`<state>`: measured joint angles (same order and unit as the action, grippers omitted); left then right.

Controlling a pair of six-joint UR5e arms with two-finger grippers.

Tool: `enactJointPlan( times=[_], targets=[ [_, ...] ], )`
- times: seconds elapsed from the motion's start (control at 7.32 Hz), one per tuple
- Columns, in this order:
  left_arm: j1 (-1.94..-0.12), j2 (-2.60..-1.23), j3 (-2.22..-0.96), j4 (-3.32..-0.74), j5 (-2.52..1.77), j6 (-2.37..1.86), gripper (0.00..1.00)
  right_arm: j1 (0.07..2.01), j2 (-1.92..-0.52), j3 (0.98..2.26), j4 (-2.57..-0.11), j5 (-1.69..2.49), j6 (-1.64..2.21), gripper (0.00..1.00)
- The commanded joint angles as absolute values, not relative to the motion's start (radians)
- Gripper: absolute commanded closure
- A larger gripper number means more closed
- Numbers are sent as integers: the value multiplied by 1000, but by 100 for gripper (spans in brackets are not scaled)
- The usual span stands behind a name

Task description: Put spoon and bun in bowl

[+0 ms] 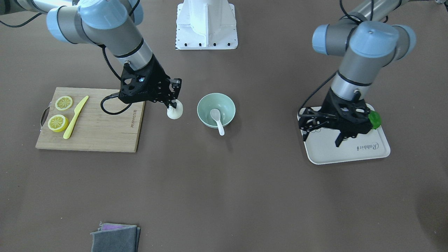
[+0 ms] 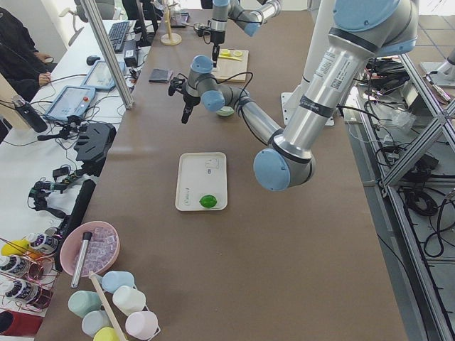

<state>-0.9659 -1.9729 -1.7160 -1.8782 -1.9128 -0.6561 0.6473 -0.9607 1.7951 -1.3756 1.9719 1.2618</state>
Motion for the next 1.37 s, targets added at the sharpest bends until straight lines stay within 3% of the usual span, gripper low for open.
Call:
enactJointPlan(
  times=[0.0,0.55,0.68,0.82,1.23],
  targets=[
    [-1078,-1882,-1718,-1884,-1917,-494,1,557,-876,1746,-1374,1873,1313,100],
    [-1074,-1878,-1700,-1881,-1914,-495,1,492,-833,1662,-1365,1802,1324,100],
    [-1074,-1881,-1684,-1888,-1914,-495,1,492,-801,1620,-1364,1801,1330,59],
    [-1072,-1885,-1683,-1888,-1914,-495,1,486,-792,1609,-1362,1795,1350,1],
    [-1071,-1885,-1678,-1890,-1914,-495,1,488,-799,1620,-1374,1799,1355,0]
  ],
)
